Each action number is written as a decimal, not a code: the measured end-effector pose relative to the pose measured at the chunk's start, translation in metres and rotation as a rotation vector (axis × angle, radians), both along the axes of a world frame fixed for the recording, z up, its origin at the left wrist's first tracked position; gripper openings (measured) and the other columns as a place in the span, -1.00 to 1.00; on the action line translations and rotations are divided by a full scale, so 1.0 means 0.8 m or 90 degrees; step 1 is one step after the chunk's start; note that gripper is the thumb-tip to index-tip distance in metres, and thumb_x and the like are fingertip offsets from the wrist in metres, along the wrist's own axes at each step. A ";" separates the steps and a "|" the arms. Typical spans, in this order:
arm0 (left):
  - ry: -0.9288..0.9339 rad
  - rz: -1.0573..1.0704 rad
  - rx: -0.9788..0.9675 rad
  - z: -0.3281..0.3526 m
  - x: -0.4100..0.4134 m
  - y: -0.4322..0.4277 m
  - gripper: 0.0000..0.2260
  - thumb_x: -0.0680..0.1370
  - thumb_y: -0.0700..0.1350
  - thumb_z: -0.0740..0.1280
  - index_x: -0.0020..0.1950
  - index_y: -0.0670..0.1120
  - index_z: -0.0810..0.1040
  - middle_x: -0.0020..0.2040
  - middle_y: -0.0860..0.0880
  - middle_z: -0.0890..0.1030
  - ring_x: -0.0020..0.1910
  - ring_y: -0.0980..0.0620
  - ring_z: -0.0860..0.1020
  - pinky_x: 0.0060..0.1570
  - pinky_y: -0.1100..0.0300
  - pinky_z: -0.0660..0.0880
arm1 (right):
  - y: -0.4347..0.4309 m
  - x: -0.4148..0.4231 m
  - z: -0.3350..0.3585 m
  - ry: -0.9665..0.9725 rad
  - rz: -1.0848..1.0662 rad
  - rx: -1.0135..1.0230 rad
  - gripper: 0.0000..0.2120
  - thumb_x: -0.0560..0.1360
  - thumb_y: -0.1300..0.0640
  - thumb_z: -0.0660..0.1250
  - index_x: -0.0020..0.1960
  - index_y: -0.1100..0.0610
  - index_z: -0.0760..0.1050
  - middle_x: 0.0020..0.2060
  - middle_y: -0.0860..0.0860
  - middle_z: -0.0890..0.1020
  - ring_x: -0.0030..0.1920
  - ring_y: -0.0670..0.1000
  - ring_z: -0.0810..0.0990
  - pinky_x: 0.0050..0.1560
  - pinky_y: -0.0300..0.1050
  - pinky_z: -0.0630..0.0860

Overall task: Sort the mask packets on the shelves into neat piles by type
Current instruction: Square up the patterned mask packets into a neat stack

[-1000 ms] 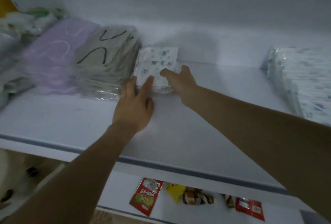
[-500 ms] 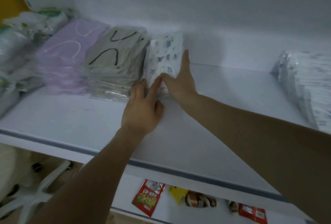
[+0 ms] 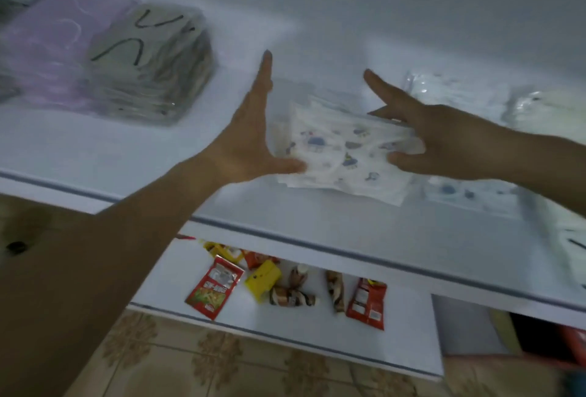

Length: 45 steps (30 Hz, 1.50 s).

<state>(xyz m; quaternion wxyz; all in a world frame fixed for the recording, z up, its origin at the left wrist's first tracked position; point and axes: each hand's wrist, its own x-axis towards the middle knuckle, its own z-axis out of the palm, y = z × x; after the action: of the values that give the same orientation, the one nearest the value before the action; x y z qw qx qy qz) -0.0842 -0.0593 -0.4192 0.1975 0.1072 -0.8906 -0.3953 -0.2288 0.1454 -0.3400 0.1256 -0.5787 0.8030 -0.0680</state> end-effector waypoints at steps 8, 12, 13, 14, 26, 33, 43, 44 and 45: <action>-0.013 -0.015 0.112 -0.019 -0.030 0.075 0.14 0.28 -0.19 0.56 0.50 -0.01 -0.28 0.43 0.18 -0.08 0.35 0.27 0.06 0.22 0.51 0.10 | 0.081 -0.002 -0.046 -0.172 -0.185 -0.176 0.03 0.33 0.08 0.49 0.40 -0.22 -0.27 0.24 -0.13 0.32 0.21 -0.11 0.38 0.09 -0.53 0.25; -0.020 0.023 0.155 -0.009 -0.017 0.074 0.18 0.18 -0.06 0.53 0.44 0.12 -0.34 0.48 -0.03 0.15 0.33 0.16 0.25 0.13 0.42 0.28 | 0.098 0.013 -0.071 -0.317 -0.294 -0.233 0.01 0.34 0.11 0.48 0.49 -0.17 -0.19 0.02 -0.29 0.42 0.03 -0.32 0.44 0.09 -0.49 0.30; -0.032 0.014 0.187 -0.009 -0.014 0.072 0.19 0.15 -0.05 0.51 0.44 0.13 -0.35 0.49 -0.03 0.16 0.36 0.16 0.23 0.11 0.46 0.29 | 0.098 0.014 -0.075 -0.347 -0.304 -0.250 0.01 0.34 0.13 0.48 0.49 -0.16 -0.17 0.01 -0.31 0.43 0.04 -0.31 0.46 0.18 -0.43 0.32; -0.056 -0.009 0.225 -0.008 -0.013 0.070 0.20 0.13 -0.04 0.50 0.44 0.15 -0.35 0.50 -0.02 0.14 0.38 0.18 0.19 0.09 0.50 0.31 | 0.098 0.014 -0.077 -0.366 -0.307 -0.260 0.00 0.35 0.14 0.48 0.50 -0.15 -0.16 0.01 -0.33 0.44 0.07 -0.25 0.49 0.25 -0.33 0.33; 0.029 0.008 0.137 0.000 -0.016 0.104 -0.08 0.35 -0.24 0.50 0.51 -0.01 -0.03 0.08 0.37 0.23 0.00 0.60 0.33 -0.04 0.69 0.25 | 0.126 0.011 -0.072 -0.300 -0.358 -0.414 -0.01 0.36 0.18 0.47 0.50 -0.08 -0.15 0.05 -0.28 0.38 0.03 -0.43 0.39 0.01 -0.62 0.30; 0.038 -0.024 0.197 -0.031 -0.021 0.143 0.09 0.33 -0.42 0.47 0.43 0.06 -0.32 0.24 0.40 0.00 0.22 0.49 0.21 0.06 0.68 0.21 | 0.146 0.016 -0.113 -0.373 -0.423 -0.360 -0.09 0.44 0.27 0.38 0.52 0.02 -0.18 -0.17 -0.26 0.23 -0.18 -0.26 0.34 -0.16 -0.52 0.37; 0.060 -0.095 0.215 -0.008 -0.074 0.185 -0.02 0.41 -0.39 0.42 0.47 0.01 -0.26 0.41 -0.02 0.28 -0.15 0.31 0.53 -0.12 0.50 0.43 | 0.192 -0.004 -0.074 -0.424 -0.560 -0.499 -0.08 0.45 0.28 0.38 0.53 0.02 -0.21 0.25 -0.01 0.39 0.11 -0.14 0.41 -0.05 -0.45 0.38; 0.051 -0.100 0.224 -0.008 -0.087 0.196 -0.02 0.42 -0.40 0.41 0.47 0.03 -0.28 0.46 -0.01 0.16 -0.08 0.20 0.53 -0.13 0.48 0.43 | 0.199 -0.013 -0.074 -0.418 -0.575 -0.499 -0.06 0.45 0.30 0.37 0.52 0.02 -0.25 0.36 0.04 0.32 0.19 -0.09 0.42 0.01 -0.39 0.39; 0.031 -0.101 0.224 -0.011 -0.100 0.205 -0.01 0.42 -0.40 0.40 0.48 0.04 -0.30 0.43 0.04 0.16 -0.02 0.09 0.52 -0.13 0.44 0.43 | 0.203 -0.022 -0.073 -0.402 -0.583 -0.471 -0.03 0.45 0.31 0.38 0.51 0.04 -0.30 0.42 0.08 0.25 0.26 -0.02 0.41 0.07 -0.30 0.39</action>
<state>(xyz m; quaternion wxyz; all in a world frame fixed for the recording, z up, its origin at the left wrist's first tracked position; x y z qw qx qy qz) -0.1644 0.1044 -0.4284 0.1653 0.0601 -0.8085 -0.5616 -0.2464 0.3080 -0.3984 0.1062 -0.1365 0.8162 -0.5513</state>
